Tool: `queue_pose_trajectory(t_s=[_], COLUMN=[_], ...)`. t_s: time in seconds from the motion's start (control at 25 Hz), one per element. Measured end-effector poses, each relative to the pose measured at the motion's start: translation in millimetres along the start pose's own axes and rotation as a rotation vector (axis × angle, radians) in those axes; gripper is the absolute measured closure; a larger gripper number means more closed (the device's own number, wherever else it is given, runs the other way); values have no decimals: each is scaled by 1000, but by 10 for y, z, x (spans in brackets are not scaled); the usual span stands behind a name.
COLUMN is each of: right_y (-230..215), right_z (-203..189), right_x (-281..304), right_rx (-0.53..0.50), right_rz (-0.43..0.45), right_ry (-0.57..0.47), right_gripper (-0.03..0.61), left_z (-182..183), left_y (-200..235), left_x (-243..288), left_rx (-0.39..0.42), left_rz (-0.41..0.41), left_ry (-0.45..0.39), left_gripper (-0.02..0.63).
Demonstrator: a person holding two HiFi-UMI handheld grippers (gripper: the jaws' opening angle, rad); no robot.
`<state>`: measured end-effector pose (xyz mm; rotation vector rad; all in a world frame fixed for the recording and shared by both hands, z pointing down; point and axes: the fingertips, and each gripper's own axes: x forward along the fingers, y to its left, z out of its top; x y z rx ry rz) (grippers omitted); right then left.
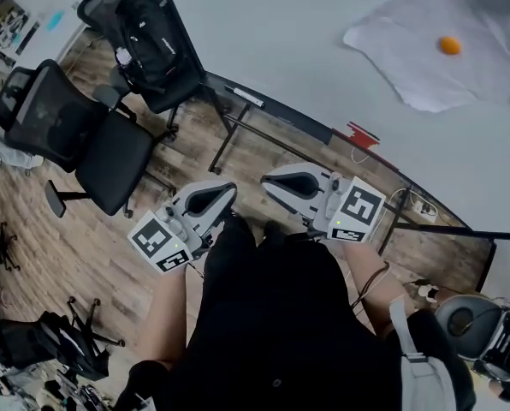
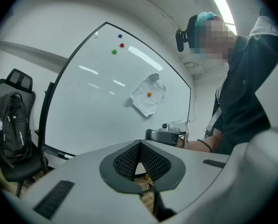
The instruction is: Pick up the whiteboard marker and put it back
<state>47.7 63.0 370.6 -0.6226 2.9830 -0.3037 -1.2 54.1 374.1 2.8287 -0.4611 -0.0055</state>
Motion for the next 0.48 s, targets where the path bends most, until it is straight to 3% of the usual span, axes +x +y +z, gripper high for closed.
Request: queue_pose_trajectory(t_s=[0.32,0.48], right_y=[-12,-42], right_z=[-107,-136], right_x=[261,363], right_rx=[12,-2], right_rz=[84,79], right_ry=[28,47], right_gripper=[560,558], left_z=[-78,-102], left_y=[83,102], left_x=[-172,-207], left_rx=[-9,-9], left_rz=[82,94], left_ry=[9,20], left_gripper=[601,601])
